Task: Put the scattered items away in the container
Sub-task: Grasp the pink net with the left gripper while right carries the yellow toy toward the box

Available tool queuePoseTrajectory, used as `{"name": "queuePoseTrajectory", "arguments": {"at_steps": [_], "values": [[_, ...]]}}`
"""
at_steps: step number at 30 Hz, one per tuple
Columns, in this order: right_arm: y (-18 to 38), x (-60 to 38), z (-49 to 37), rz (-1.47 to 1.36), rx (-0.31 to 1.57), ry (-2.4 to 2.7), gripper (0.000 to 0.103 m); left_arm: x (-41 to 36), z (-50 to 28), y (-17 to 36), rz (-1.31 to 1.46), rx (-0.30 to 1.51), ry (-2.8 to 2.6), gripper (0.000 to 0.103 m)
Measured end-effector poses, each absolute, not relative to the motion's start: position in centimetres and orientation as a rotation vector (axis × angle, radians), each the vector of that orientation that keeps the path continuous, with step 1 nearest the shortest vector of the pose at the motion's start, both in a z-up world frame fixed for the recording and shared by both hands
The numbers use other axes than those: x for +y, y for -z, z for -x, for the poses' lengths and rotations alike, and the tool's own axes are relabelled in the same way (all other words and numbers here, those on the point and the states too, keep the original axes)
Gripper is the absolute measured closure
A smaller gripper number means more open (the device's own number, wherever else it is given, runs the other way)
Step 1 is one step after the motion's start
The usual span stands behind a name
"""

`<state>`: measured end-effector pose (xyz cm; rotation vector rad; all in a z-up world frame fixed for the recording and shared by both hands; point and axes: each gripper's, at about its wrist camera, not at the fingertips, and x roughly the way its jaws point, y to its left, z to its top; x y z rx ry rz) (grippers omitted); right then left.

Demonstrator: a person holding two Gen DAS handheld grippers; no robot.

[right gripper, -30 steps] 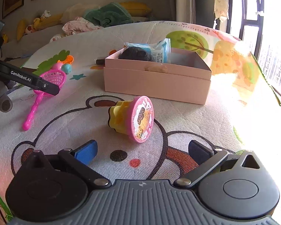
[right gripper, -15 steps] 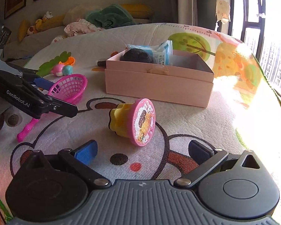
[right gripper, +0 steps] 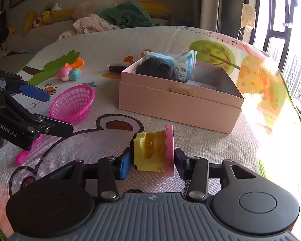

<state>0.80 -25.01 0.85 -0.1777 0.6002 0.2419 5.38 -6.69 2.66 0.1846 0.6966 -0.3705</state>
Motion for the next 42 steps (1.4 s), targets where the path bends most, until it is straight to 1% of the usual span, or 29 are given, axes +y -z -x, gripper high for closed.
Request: {"name": "queuePoseTrajectory", "arguments": {"at_steps": [7,11,13,14,24,32,37,42], "values": [[-1.6,-26.9,0.1,0.153,0.584,-0.201,0.061,-6.8,-7.9,-1.8,-0.089,0.725,0.300,0.000],[-1.6,-27.2,0.3,0.150,0.583,-0.198,0.061,-7.3,-7.7,-1.8,-0.111,0.723,0.320,0.001],[-1.6,-27.2,0.5,0.153,0.580,-0.203,0.061,-7.6,-7.6,-1.8,-0.129,0.728,0.323,0.014],[-1.7,-27.2,0.6,0.157,0.577,-0.205,0.061,-7.7,-7.5,-1.9,-0.136,0.732,0.322,0.015],[-3.9,-28.1,2.9,0.197,0.519,-0.175,0.061,-9.3,-4.0,-4.0,-0.186,0.683,0.402,0.015],[-6.5,-30.0,5.6,0.215,0.449,-0.119,0.061,-12.0,-0.4,-8.0,-0.230,0.569,0.495,0.015],[-9.0,-31.8,6.4,0.197,0.384,-0.101,0.061,-14.4,-1.4,-10.9,-0.251,0.500,0.542,0.015],[-12.0,-34.4,5.1,0.107,0.321,-0.110,0.061,-17.5,-6.2,-13.0,-0.252,0.445,0.580,0.015]]}}
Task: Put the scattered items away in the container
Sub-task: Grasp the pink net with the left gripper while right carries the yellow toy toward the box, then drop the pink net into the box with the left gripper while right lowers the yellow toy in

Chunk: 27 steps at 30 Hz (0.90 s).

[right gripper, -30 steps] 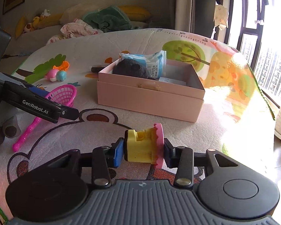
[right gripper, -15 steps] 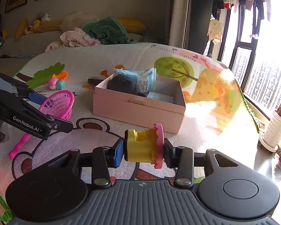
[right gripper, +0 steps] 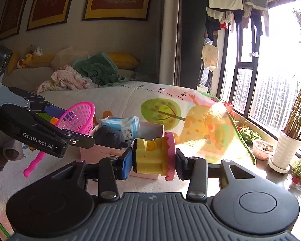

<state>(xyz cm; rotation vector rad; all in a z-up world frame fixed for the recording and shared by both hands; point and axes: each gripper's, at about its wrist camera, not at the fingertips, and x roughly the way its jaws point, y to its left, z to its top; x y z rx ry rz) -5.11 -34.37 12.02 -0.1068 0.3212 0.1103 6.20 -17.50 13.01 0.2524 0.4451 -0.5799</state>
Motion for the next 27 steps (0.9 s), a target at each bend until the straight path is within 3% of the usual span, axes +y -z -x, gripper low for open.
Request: {"name": "queuePoseTrajectory", "arguments": {"at_steps": [11,13,15,21,27], "values": [[-12.4,-37.4,-2.6,0.045,0.314,-0.082,0.061,-22.3,-21.0,-11.7,-0.157,0.501,0.558,0.015],[-12.0,-37.2,-3.9,0.058,0.328,-0.082,0.061,-22.2,-22.7,-10.6,-0.133,0.548,0.567,0.006],[-11.5,-37.1,-5.1,0.072,0.343,-0.081,0.061,-21.4,-23.9,-9.6,-0.094,0.589,0.578,0.006],[-10.1,-36.6,-8.6,0.079,0.383,-0.076,0.061,-16.4,-22.9,-9.6,0.012,0.558,0.560,0.003],[-8.7,-34.0,-12.1,0.073,0.428,-0.132,0.061,-11.7,-17.5,-7.9,-0.076,0.534,0.498,0.002]]}}
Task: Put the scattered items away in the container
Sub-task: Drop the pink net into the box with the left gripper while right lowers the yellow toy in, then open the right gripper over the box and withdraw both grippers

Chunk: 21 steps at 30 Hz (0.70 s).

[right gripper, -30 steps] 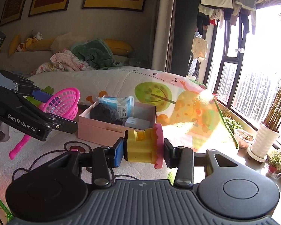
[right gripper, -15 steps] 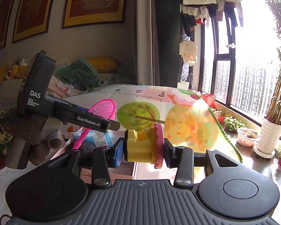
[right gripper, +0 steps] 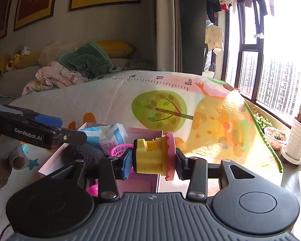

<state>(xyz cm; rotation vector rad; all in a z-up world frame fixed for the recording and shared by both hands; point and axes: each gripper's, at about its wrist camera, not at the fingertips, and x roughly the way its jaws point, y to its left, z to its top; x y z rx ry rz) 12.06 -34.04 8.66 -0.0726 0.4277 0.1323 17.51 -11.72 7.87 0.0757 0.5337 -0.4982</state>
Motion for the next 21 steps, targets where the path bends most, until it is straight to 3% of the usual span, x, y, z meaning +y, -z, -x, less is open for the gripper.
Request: {"name": "queuePoseTrajectory", "arguments": {"at_steps": [16,21], "values": [[-4.0,-29.2,-20.1,0.113,0.628,-0.118,0.060,-4.7,-10.2,-3.2,-0.003,0.615,0.443,0.000],[-6.5,-29.7,-18.6,0.103,0.574,-0.108,0.039,-2.7,-9.7,-2.6,-0.006,0.606,0.392,0.000]]}}
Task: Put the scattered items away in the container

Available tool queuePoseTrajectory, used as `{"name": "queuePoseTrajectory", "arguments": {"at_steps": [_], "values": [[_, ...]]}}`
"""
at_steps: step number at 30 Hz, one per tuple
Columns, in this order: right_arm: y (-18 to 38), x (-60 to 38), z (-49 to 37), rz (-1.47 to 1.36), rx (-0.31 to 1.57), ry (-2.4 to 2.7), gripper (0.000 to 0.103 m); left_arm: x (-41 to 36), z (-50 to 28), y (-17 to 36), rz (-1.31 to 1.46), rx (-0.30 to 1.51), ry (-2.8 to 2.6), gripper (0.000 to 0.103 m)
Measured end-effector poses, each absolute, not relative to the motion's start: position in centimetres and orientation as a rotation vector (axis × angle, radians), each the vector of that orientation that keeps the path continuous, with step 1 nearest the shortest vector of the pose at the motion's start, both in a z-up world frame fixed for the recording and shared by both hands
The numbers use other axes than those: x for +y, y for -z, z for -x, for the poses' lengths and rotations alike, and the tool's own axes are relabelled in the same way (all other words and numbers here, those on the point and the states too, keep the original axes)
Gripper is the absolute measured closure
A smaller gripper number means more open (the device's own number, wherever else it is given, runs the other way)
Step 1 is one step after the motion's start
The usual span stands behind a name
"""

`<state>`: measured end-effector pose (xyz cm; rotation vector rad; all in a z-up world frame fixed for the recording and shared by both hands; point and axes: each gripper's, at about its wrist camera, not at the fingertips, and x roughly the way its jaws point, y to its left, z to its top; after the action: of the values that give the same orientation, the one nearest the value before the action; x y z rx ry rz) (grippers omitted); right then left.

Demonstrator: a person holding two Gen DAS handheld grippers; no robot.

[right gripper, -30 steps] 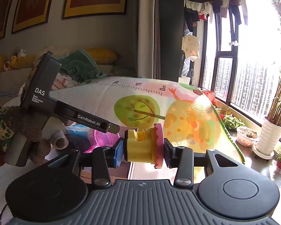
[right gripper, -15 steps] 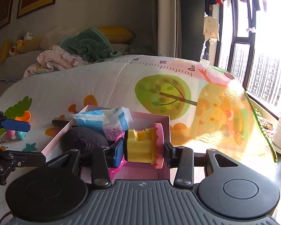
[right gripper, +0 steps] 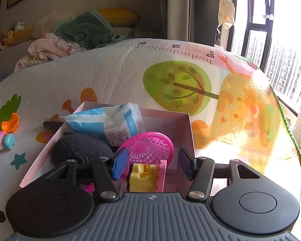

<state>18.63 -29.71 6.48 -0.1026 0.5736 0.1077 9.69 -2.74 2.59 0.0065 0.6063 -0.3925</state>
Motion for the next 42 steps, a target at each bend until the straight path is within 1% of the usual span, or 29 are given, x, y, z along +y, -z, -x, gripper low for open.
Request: {"name": "queuePoseTrajectory", "arguments": {"at_steps": [5,9,14,18,20,21,22,25,27,29,35,42], "values": [[-9.5,-28.9,-17.4,0.148,0.524,-0.102,0.039,-0.3,-10.0,-2.1,0.025,0.612,0.288,0.000],[-10.7,-25.9,-17.5,0.198,0.528,-0.170,0.039,1.4,-10.1,-1.8,0.044,0.582,0.188,0.000],[-11.1,-20.0,-19.5,0.234,0.622,-0.329,0.039,2.3,-9.5,-1.6,0.097,0.555,0.215,0.000],[-11.4,-15.4,-23.7,0.182,0.748,-0.408,0.040,2.6,-9.7,-1.5,0.133,0.558,0.230,0.000],[-11.1,-13.4,-26.4,0.162,0.807,-0.401,0.050,2.8,-9.7,-1.5,0.150,0.553,0.236,0.000],[-10.7,-12.4,-27.7,0.177,0.827,-0.380,0.062,2.9,-9.7,-1.5,0.154,0.553,0.237,0.000],[-10.1,-11.4,-29.0,0.204,0.844,-0.352,0.068,2.9,-9.7,-1.5,0.158,0.552,0.238,0.000],[-7.9,-9.0,-32.2,0.324,0.883,-0.255,0.075,3.0,-9.6,-1.4,0.165,0.549,0.241,0.000],[-6.3,-7.8,-33.9,0.414,0.918,-0.198,0.075,3.1,-9.6,-1.4,0.173,0.549,0.239,0.000],[-5.2,-7.3,-34.9,0.433,0.969,-0.190,0.075,3.3,-9.7,-1.4,0.187,0.552,0.242,0.000],[-3.9,-6.8,-35.4,0.509,0.991,-0.144,0.075,3.6,-9.7,-1.3,0.210,0.556,0.247,0.000],[-3.5,-7.4,-34.7,0.490,1.047,-0.156,0.075,3.9,-9.7,-1.3,0.230,0.553,0.270,0.000]]}}
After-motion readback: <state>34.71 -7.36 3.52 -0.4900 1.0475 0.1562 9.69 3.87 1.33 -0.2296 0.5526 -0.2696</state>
